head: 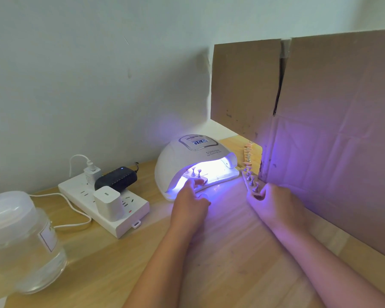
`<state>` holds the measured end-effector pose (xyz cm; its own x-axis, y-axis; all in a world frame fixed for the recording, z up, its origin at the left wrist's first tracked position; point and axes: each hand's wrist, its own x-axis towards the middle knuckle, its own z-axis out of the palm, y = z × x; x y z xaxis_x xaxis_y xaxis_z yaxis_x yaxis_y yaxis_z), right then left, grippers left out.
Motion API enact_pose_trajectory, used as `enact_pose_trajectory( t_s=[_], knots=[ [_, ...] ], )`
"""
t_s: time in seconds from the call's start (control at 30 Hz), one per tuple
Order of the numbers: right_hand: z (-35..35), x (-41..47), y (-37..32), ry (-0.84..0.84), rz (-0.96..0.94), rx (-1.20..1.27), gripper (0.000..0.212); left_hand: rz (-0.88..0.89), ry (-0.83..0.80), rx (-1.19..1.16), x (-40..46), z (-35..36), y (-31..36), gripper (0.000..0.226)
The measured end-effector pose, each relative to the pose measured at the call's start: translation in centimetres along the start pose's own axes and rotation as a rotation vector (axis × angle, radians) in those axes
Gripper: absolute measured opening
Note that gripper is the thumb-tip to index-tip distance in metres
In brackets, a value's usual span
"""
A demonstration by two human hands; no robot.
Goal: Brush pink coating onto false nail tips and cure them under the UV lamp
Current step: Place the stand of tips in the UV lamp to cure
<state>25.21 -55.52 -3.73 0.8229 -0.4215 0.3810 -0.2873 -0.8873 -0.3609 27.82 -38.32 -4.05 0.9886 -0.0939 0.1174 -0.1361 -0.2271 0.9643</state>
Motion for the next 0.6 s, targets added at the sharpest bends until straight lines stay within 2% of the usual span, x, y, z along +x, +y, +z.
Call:
enact_pose_trajectory(
  t_s=[0.1, 0.23, 0.37, 0.6],
  knots=[
    [0.3, 0.6, -0.6, -0.043, 0.061, -0.053, 0.039, -0.002, 0.004, 0.0, 0.0, 0.0, 0.0, 0.037],
    [1.3, 1.6, -1.0, -0.034, 0.092, -0.047, 0.037, 0.004, 0.001, 0.0, -0.1, -0.1, 0.2, 0.036],
    [2.3, 3.0, -1.7, -0.028, 0.081, -0.075, 0.051, -0.001, -0.001, -0.002, -0.1, -0.1, 0.2, 0.036],
    [2.7, 3.6, -1.7, 0.009, 0.036, 0.014, 0.046, -0.014, 0.01, 0.023, -0.3, -0.2, 0.4, 0.037]
  ],
)
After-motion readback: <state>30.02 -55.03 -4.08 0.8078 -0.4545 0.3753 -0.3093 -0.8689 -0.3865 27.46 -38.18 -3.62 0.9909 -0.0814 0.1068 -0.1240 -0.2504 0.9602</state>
